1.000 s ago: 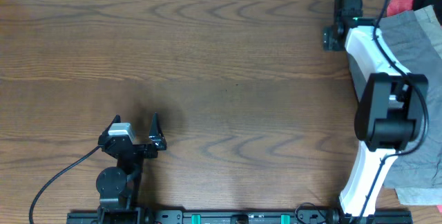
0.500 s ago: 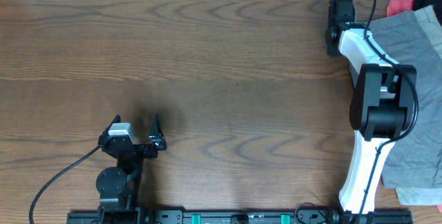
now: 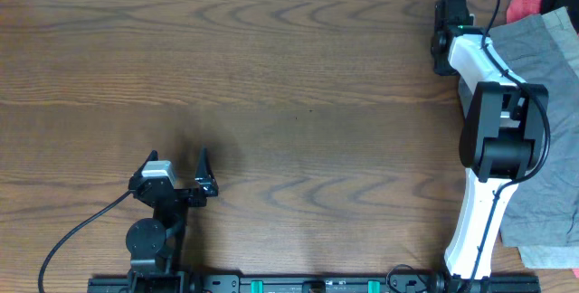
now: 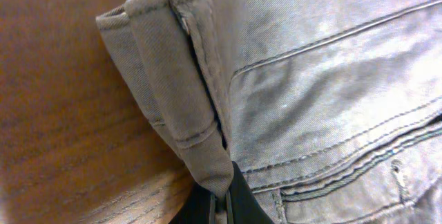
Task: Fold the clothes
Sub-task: 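Reach the right gripper to the grey shorts pile and grasp the hem, then lift the grey shorts with the right gripper and drag them to table center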
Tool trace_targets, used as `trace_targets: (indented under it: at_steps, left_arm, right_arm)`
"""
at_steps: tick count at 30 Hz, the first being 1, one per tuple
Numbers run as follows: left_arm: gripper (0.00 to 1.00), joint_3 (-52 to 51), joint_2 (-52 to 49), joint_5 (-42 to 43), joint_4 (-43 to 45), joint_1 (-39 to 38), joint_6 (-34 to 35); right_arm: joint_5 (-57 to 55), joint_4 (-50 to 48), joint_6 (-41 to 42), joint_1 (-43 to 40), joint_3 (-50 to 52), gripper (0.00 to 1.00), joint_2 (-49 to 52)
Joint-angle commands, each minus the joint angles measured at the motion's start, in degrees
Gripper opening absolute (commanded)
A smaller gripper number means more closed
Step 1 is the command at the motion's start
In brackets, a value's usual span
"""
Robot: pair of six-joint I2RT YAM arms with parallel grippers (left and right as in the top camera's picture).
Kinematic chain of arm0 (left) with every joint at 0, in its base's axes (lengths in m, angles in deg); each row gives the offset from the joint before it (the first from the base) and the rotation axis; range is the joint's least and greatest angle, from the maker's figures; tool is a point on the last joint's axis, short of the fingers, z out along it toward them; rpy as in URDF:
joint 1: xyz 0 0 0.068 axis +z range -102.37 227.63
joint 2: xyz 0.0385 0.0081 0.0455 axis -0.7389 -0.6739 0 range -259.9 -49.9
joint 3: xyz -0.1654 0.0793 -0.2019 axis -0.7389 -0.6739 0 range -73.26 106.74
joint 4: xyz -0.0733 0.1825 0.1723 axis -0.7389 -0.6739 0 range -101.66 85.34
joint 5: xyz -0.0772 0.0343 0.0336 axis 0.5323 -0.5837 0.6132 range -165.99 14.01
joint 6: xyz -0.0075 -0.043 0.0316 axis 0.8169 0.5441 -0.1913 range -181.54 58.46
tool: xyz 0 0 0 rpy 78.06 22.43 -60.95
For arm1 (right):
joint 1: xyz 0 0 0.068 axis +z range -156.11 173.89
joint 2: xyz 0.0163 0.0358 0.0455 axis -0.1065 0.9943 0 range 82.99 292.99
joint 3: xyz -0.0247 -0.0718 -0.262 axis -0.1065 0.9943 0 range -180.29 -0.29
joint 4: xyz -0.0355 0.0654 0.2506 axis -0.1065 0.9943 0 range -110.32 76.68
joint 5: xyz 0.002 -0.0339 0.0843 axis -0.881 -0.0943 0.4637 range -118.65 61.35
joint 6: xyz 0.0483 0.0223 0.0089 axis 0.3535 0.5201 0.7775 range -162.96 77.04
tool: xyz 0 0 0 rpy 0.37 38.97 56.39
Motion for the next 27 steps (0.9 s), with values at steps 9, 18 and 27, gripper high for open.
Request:
trace_targets:
  at_steps: [9, 18, 27]
  left_arm:
    - [0.98, -1.4, 0.37, 0.15, -1.18, 0.31, -0.35]
    - [0.98, -1.4, 0.37, 0.15, -1.18, 0.31, -0.35]
    - [0.98, -1.4, 0.37, 0.15, -1.18, 0.31, -0.35]
  right_arm:
    - [1.22, 2.73, 6.27, -0.85, -1.77, 0.01, -13.62]
    - [2.01, 5.64, 9.7, -0.85, -1.77, 0.01, -21.4]
    - [12.46, 8.35, 10.78, 0.85, -1.77, 0.01, -26.58]
